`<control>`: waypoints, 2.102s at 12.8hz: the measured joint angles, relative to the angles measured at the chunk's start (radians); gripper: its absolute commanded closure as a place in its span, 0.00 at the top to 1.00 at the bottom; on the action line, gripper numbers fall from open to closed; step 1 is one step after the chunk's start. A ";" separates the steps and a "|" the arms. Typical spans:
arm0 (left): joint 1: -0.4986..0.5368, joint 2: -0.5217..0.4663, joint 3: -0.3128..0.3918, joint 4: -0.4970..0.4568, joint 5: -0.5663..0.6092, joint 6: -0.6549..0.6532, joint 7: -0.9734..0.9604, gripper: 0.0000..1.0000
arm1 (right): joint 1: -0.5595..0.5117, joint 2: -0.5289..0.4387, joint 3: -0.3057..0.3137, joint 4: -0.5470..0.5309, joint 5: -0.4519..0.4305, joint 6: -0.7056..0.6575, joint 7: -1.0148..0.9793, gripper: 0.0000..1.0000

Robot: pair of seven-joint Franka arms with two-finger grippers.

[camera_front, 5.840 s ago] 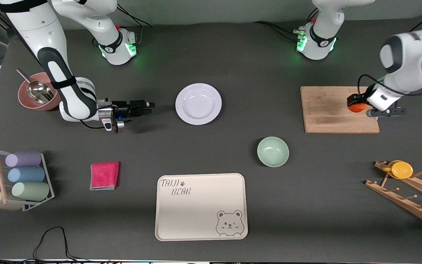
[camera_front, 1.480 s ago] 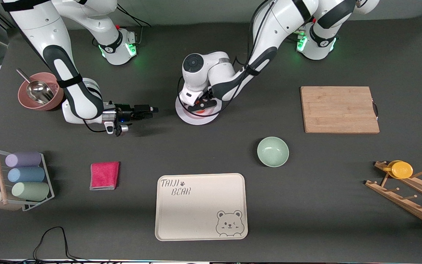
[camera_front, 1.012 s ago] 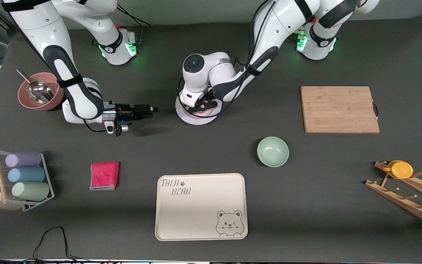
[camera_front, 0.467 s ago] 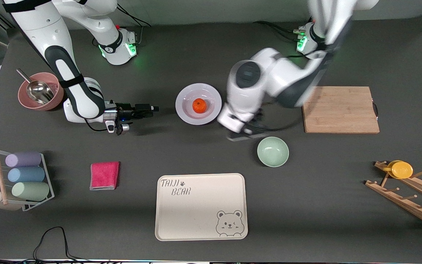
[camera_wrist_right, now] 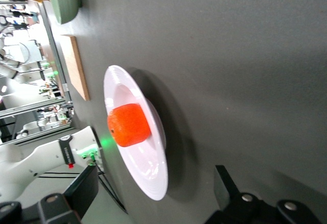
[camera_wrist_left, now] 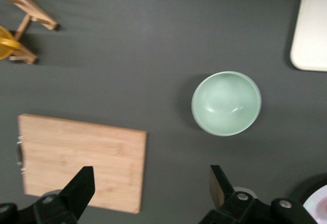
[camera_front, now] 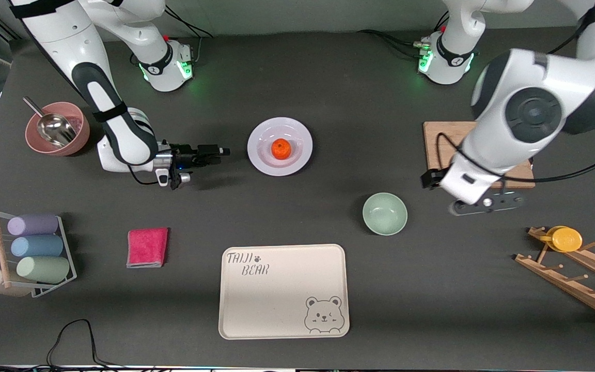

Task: Place orange and plate with both arms
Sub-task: 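Withdraw the left gripper back toward the cutting board, then move the right gripper to the plate rim and grasp it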

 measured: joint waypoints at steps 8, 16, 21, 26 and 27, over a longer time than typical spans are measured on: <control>0.214 -0.154 0.073 -0.113 -0.004 -0.046 0.343 1.00 | 0.007 0.042 0.123 -0.008 0.096 0.107 0.000 1.00; 0.279 -0.223 0.006 -0.169 -0.003 -0.064 0.342 1.00 | 0.011 0.059 0.243 -0.009 0.206 0.217 0.000 1.00; 0.286 -0.235 -0.001 -0.168 0.000 -0.076 0.342 1.00 | 0.011 0.100 0.243 -0.010 0.223 0.223 -0.032 0.00; 0.288 -0.251 -0.004 -0.166 0.001 -0.086 0.342 1.00 | 0.011 0.101 0.243 -0.010 0.226 0.224 -0.040 0.00; 0.291 -0.256 -0.004 -0.165 0.002 -0.108 0.342 1.00 | 0.011 0.101 0.243 -0.009 0.229 0.224 -0.040 0.00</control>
